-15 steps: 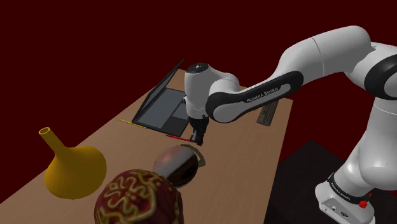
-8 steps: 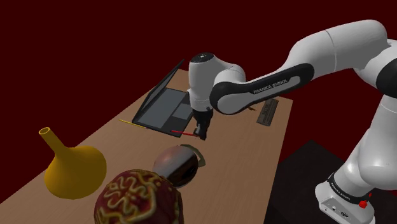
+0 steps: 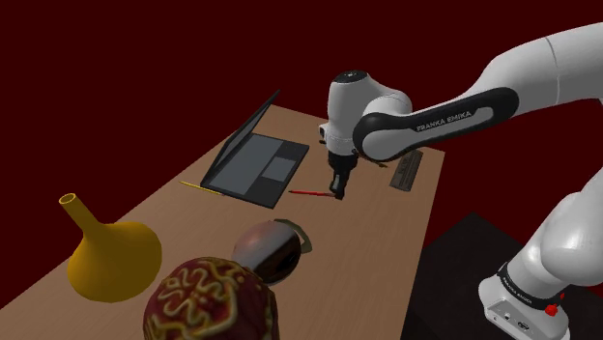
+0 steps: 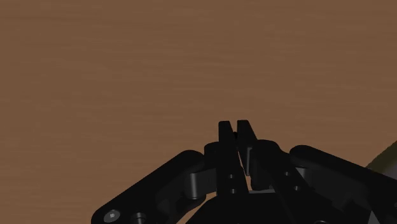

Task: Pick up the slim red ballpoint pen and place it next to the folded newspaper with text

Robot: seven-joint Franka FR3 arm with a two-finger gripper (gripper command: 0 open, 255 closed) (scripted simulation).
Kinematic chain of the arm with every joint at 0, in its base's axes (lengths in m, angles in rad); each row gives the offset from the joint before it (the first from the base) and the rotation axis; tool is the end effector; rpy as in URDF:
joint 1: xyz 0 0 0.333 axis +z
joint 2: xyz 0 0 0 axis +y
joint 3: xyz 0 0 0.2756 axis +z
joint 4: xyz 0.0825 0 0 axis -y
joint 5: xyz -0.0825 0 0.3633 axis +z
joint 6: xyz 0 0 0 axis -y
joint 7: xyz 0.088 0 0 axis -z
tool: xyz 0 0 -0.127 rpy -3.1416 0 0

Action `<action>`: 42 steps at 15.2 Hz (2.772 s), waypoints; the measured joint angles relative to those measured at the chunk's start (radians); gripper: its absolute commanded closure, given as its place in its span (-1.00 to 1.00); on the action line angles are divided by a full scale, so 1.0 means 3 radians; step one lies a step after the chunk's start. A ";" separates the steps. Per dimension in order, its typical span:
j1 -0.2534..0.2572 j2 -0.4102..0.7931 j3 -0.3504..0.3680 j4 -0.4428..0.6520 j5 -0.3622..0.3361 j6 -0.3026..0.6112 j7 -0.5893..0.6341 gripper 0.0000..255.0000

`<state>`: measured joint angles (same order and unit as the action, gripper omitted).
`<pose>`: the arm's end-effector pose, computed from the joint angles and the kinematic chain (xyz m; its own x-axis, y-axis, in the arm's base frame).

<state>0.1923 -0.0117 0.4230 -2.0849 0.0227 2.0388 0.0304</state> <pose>0.4244 0.3023 0.3764 0.8390 0.5430 -0.0359 0.5429 -0.8397 -0.0140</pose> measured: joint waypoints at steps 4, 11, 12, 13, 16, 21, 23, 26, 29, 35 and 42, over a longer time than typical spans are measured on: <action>-0.0135 -0.0361 -0.0169 -0.0377 0.0134 0.0031 -0.0379 1.00; -0.0242 -0.0573 -0.0342 -0.0771 0.0183 0.0213 -0.0706 1.00; -0.0242 -0.0545 -0.0336 -0.0786 0.0177 0.0255 -0.0699 1.00; -0.0244 -0.0526 -0.0335 -0.0824 0.0173 0.0310 -0.0699 1.00; -0.0248 -0.0453 -0.0328 -0.0898 0.0153 0.0455 -0.0690 1.00; -0.0246 -0.0323 -0.0306 -0.0999 0.0117 0.0681 -0.0650 1.00; -0.0251 -0.0287 -0.0308 -0.1027 0.0104 0.0743 -0.0650 1.00; -0.0250 -0.0278 -0.0306 -0.1036 0.0102 0.0762 -0.0646 1.00; -0.0250 -0.0278 -0.0306 -0.1038 0.0102 0.0764 -0.0645 -1.00; -0.0250 -0.0278 -0.0306 -0.1038 0.0102 0.0764 -0.0645 -1.00; -0.0249 -0.0500 -0.0334 -0.0815 0.0164 0.0330 -0.0698 -1.00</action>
<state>0.1176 -0.1618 0.3228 -2.3293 0.0717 2.1376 -0.1791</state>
